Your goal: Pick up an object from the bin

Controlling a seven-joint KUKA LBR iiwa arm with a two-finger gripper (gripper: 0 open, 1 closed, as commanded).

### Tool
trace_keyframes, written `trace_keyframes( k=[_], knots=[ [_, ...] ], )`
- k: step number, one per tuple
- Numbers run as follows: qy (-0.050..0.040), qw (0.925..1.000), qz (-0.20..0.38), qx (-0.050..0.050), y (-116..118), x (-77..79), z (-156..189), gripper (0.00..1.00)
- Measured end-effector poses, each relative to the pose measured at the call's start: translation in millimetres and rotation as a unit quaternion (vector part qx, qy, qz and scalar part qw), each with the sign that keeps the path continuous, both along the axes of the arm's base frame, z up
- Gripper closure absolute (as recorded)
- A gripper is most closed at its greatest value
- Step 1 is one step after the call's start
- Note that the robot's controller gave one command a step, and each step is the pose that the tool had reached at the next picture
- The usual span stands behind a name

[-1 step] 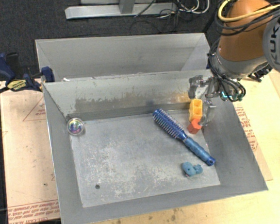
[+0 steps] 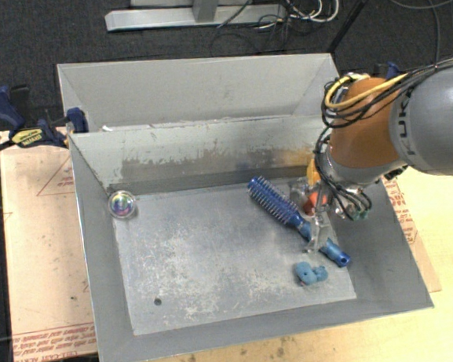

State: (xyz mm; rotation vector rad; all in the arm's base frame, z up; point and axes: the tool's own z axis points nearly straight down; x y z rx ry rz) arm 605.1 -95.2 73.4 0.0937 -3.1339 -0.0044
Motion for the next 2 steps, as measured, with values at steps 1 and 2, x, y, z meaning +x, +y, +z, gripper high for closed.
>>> trace_keyframes(
  k=[1, 2],
  knots=[
    [-0.0037, 1.0, 0.001, 0.0, 1, 2.4, 4, 1.0],
    [-0.0071, 0.9998, 0.016, -0.001, 21, -27.5, 127, 1.0]
  ],
)
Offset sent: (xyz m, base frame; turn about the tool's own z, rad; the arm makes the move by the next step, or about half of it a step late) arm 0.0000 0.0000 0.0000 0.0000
